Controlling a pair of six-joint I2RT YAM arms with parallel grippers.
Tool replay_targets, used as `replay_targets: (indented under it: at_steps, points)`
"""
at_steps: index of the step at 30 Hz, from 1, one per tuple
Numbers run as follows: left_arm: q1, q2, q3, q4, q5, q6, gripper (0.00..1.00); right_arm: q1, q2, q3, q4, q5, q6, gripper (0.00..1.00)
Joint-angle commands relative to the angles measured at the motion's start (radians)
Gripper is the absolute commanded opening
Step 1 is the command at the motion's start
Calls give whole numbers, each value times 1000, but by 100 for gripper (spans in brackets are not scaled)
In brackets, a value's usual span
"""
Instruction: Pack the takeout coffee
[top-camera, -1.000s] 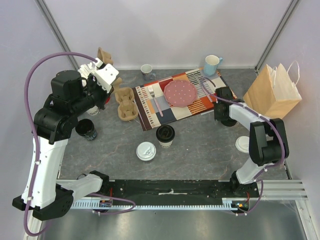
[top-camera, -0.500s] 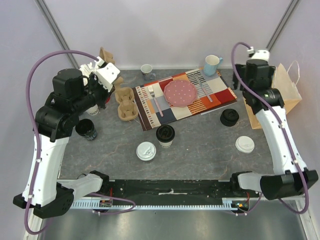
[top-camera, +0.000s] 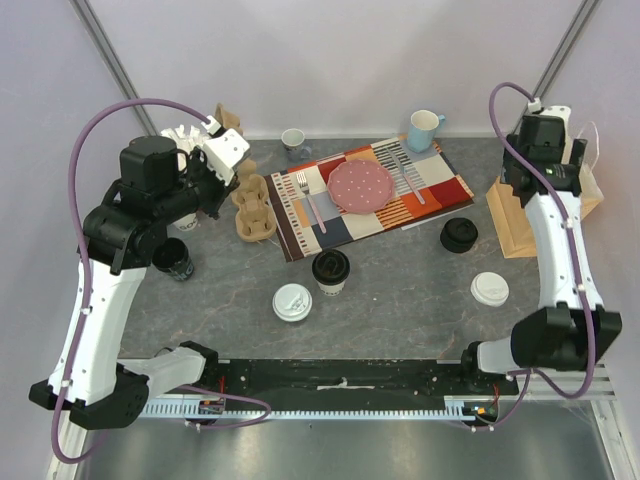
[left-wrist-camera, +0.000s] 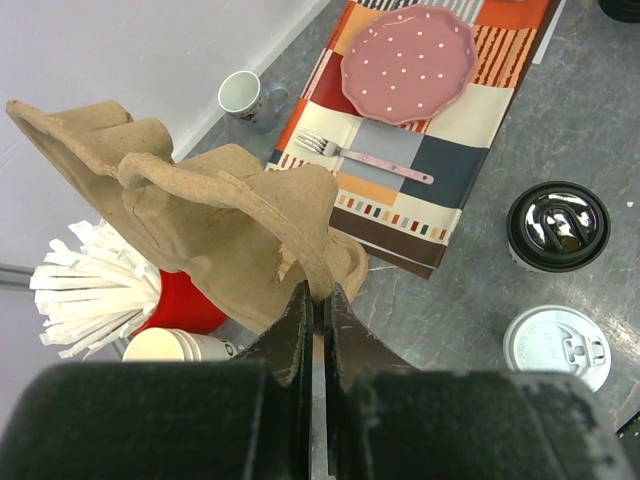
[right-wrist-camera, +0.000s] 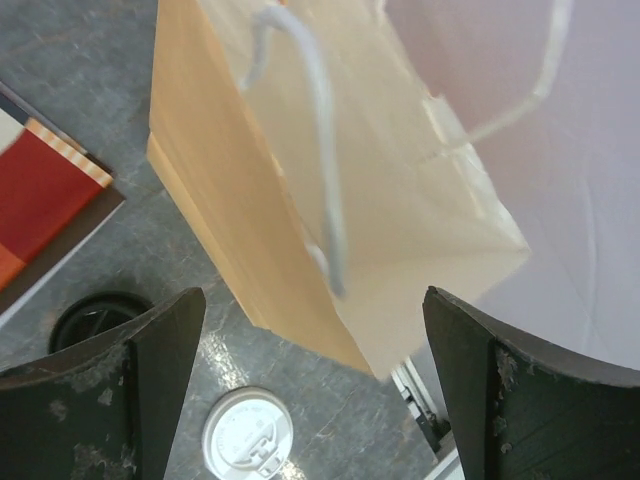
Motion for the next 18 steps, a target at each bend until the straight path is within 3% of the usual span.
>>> replay_targets:
  at_steps: [1, 5, 8, 9, 10, 14, 17, 18]
  points:
    - [0, 0, 11, 35, 36, -10, 2, -23, 117, 94, 25, 32, -90, 98]
    - [0, 3, 25, 26, 31, -4, 2, -69, 203, 123, 11, -34, -85, 91]
    - [0, 0, 31, 21, 31, 0, 2, -92, 223, 111, -2, -72, -83, 64]
    - [0, 0, 34, 20, 30, 2, 2, -95, 215, 101, 2, -88, -85, 44]
    - [0, -2, 34, 20, 31, 2, 2, -94, 209, 99, 2, -106, -88, 37]
    - [0, 1, 35, 20, 31, 3, 2, -94, 162, 100, 14, -160, -105, 13]
    - [0, 1, 38, 20, 35, 2, 2, -92, 125, 114, 14, -206, -117, 0]
    - [0, 0, 37, 20, 35, 0, 2, -88, 116, 119, 13, -215, -122, 0]
